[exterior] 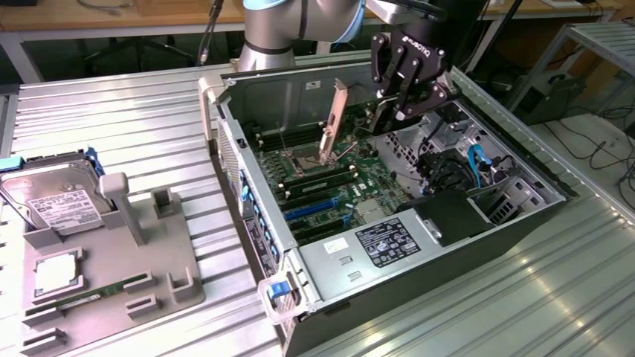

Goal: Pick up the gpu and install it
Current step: 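Insert the gpu into the slot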

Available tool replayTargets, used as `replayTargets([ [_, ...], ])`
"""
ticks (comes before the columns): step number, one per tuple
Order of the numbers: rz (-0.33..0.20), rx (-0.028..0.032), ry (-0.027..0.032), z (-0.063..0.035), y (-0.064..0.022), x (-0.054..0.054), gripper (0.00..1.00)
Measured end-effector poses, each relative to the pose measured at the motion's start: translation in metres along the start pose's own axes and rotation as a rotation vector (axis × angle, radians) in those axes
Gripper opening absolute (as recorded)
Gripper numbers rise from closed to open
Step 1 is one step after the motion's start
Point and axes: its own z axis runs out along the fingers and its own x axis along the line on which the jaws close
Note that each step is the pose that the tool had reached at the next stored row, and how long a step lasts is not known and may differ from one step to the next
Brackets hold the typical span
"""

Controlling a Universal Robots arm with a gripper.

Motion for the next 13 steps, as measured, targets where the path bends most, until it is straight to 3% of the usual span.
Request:
replayTargets([
  [6,0.000,0.0006,0.0005,0.0055,-0.0004,0.000,0.27],
  [13,0.060,0.0048,-0.0020,0.0165,-0.0009,0.001,0.27],
])
